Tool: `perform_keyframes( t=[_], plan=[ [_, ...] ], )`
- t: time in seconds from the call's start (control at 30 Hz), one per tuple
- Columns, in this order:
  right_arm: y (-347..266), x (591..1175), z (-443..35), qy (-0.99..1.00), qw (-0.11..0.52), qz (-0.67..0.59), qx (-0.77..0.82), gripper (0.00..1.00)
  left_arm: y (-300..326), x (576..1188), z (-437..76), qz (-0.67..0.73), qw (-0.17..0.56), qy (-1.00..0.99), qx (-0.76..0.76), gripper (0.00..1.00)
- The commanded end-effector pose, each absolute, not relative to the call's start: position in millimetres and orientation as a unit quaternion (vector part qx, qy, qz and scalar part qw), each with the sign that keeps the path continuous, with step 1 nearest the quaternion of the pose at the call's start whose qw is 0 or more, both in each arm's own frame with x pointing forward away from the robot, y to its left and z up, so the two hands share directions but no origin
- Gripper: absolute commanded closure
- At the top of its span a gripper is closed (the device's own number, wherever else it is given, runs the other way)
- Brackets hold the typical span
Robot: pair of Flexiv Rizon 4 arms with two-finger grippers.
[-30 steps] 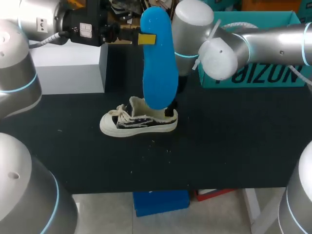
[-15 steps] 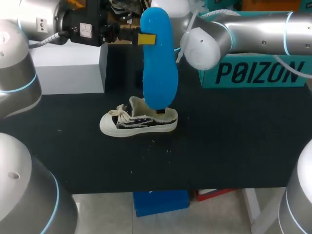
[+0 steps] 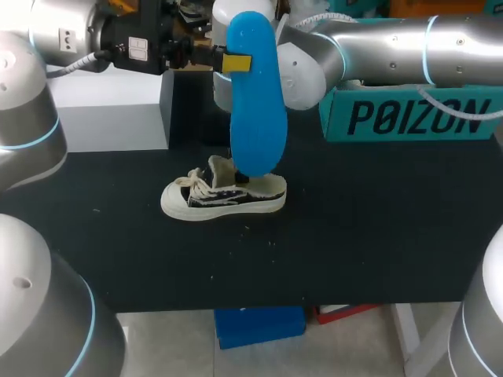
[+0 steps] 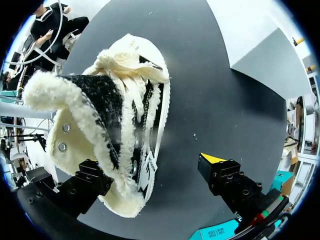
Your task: Take the shoe out of the shoebox, open the shoe tongue, remove and reinsert the insole, then place the shoe into the shoebox
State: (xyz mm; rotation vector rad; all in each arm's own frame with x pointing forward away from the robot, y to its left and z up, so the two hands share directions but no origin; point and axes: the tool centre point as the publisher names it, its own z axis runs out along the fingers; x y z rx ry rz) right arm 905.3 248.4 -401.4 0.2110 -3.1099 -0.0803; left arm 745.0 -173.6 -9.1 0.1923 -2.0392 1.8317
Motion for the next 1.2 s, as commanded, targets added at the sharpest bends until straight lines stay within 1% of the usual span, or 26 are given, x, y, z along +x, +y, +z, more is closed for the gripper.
perform_keyframes(
  t=[0.03,0.07,0.1,0.13,0.17,0.2,1.13,1.2],
  plan=[
    [254.2,906.6,-406.8,-0.997,0.019,-0.023,0.068,0.0,-175.1,744.6,-10.1,0.654,0.194,-0.728,0.07,1.0],
    [254.5,905.9,-407.5,-0.997,0.02,-0.024,0.068,0.0,-175.1,744.6,-10.1,0.654,0.194,-0.728,0.07,1.0],
    [254.8,905.1,-408.2,-0.997,0.021,-0.024,0.068,0.42,-175.1,744.6,-10.1,0.654,0.194,-0.728,0.07,1.0],
    [255.1,904.3,-408.7,-0.997,0.022,-0.024,0.068,0.69,-175.1,744.6,-10.1,0.654,0.194,-0.728,0.07,1.0],
    [255.1,904.3,-408.7,-0.997,0.022,-0.024,0.068,0.69,-175.1,744.6,-10.1,0.654,0.194,-0.728,0.07,1.0],
    [257.7,900.6,-411.3,-0.995,0.036,-0.024,0.09,1.0,-175.1,744.6,-10.1,0.654,0.194,-0.728,0.07,1.0],
    [257.7,900.6,-411.3,-0.995,0.036,-0.024,0.09,1.0,-175.1,744.6,-10.1,0.654,0.194,-0.728,0.07,1.0],
    [254.0,898.7,-401.5,-0.995,0.043,-0.027,0.087,1.0,-175.1,744.6,-10.1,0.654,0.194,-0.728,0.07,1.0]
  ],
)
